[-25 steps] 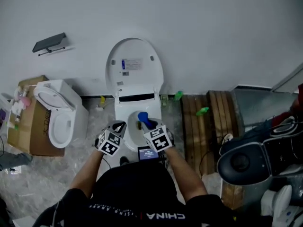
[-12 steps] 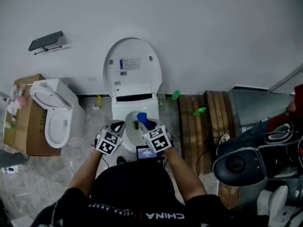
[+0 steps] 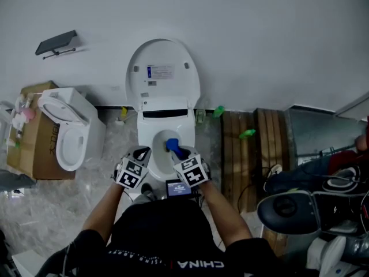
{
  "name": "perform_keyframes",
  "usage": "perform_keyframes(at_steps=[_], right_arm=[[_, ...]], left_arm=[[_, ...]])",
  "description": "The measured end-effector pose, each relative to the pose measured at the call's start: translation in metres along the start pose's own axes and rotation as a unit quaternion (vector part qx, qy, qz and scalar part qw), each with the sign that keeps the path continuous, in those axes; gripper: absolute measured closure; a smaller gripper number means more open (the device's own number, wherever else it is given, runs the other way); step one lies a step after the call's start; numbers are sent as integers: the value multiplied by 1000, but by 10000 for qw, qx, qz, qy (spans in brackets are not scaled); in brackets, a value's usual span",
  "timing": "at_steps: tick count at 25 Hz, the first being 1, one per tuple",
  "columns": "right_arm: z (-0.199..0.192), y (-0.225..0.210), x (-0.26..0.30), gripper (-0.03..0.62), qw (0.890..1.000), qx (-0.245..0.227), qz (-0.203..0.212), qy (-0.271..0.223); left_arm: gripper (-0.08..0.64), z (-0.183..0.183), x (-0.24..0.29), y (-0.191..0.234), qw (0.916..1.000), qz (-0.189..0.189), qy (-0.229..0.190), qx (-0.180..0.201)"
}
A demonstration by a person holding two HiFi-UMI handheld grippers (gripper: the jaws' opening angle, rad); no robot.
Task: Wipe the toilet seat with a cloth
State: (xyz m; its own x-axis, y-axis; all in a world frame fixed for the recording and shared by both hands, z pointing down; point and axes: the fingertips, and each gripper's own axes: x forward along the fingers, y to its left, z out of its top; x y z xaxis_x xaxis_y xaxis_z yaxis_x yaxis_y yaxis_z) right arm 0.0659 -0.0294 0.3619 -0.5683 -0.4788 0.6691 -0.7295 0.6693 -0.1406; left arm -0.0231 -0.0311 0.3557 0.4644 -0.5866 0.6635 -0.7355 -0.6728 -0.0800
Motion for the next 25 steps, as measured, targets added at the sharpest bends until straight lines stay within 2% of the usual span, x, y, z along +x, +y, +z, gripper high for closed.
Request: perform_keyframes(at_steps=[7, 13, 17, 25], right_arm=[[-30, -11, 19, 540, 9993, -39, 265, 243], [-63, -4, 59, 540, 9970, 243, 527, 514], [-84, -8, 94, 540, 9959, 578, 507, 486], [-115, -51, 179, 538, 9945, 941, 247, 391]], left_arm=[[548, -8, 14, -6, 9990, 306, -56, -323], [548, -57, 49, -5, 9978, 31, 165, -641], [548, -93, 85, 9, 9974, -88, 418, -582], [548, -149, 161, 45, 9962, -77, 543, -672]])
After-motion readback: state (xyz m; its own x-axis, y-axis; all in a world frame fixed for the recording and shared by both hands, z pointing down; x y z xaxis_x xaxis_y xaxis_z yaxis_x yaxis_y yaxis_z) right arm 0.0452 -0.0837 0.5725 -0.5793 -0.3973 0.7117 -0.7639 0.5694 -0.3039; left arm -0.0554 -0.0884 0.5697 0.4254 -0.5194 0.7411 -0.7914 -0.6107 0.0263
